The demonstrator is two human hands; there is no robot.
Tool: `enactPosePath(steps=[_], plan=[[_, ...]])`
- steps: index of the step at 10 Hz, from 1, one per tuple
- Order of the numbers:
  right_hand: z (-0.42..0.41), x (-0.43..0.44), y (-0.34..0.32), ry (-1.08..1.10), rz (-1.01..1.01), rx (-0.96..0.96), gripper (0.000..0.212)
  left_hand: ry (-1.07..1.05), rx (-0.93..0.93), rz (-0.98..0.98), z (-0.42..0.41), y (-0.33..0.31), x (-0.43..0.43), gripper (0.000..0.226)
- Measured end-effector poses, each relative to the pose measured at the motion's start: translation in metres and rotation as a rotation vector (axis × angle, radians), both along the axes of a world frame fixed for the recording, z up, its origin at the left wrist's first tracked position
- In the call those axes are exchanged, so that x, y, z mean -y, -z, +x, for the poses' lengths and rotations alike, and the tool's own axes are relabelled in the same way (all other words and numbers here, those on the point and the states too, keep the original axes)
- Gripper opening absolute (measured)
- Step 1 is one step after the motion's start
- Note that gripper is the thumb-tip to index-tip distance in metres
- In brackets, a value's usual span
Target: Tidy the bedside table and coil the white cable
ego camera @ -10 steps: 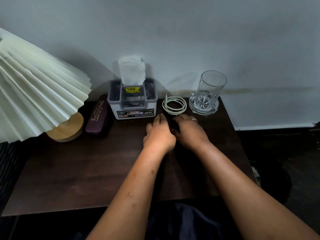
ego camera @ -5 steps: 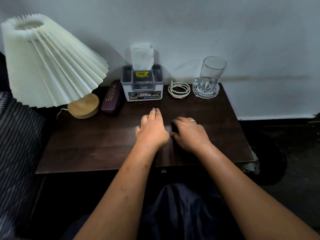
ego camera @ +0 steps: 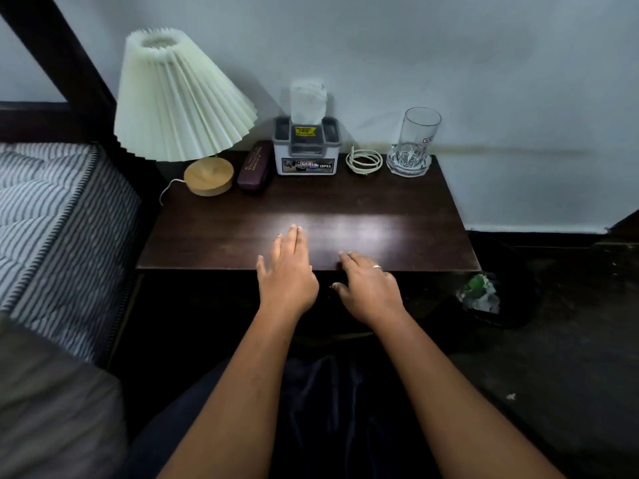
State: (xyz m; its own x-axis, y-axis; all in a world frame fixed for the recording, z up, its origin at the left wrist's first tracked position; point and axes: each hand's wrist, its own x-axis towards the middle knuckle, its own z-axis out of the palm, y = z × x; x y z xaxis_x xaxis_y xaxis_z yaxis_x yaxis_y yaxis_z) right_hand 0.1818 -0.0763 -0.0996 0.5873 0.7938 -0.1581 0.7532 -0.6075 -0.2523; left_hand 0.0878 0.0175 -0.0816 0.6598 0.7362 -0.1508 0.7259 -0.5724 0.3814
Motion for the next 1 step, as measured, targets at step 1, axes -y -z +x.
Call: enactPosePath(steps=[1], plan=[[-0.0288, 0.0248, -0.0180, 0.006, 0.087, 0.052, 0.065, 0.014, 0.028, 0.065, -0.0283, -0.0119, 0.0232, 0.066]])
